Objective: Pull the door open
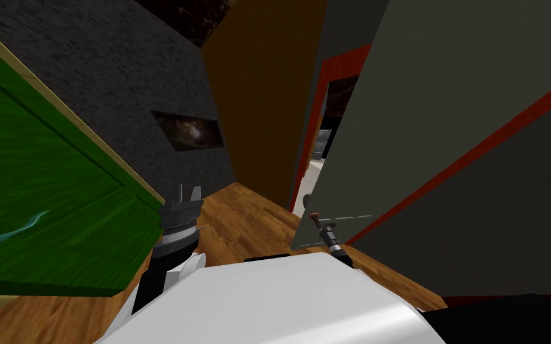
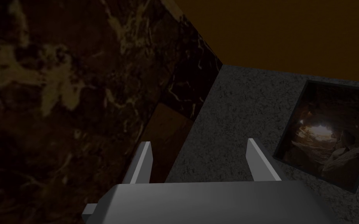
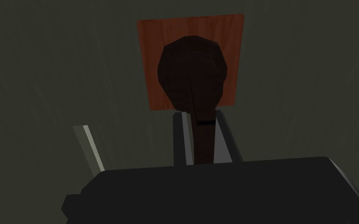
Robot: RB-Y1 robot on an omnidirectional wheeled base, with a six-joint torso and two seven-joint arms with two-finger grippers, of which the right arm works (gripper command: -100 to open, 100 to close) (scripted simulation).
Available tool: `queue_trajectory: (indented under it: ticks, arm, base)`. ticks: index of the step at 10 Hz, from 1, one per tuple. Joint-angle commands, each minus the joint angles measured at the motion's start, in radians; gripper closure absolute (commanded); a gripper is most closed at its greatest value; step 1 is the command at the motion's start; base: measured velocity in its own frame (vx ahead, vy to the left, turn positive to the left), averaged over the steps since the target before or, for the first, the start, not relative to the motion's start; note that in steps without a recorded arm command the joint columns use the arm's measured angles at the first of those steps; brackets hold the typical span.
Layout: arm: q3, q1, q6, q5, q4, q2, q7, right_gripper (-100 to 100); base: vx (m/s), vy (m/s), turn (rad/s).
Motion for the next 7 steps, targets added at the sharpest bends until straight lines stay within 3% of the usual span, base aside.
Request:
queue_trajectory:
  ticks: [1, 7]
  arm:
    - [0.003, 0.007, -0.015, -0.001, 0.005, -0.005, -0.004, 100]
    - [0.014, 0.037, -0.077, -0.003, 0.026, -0.027, -0.022, 100]
  base:
    - [-0.119, -0.048, 0.163]
    - [-0.216, -0.075, 0.186]
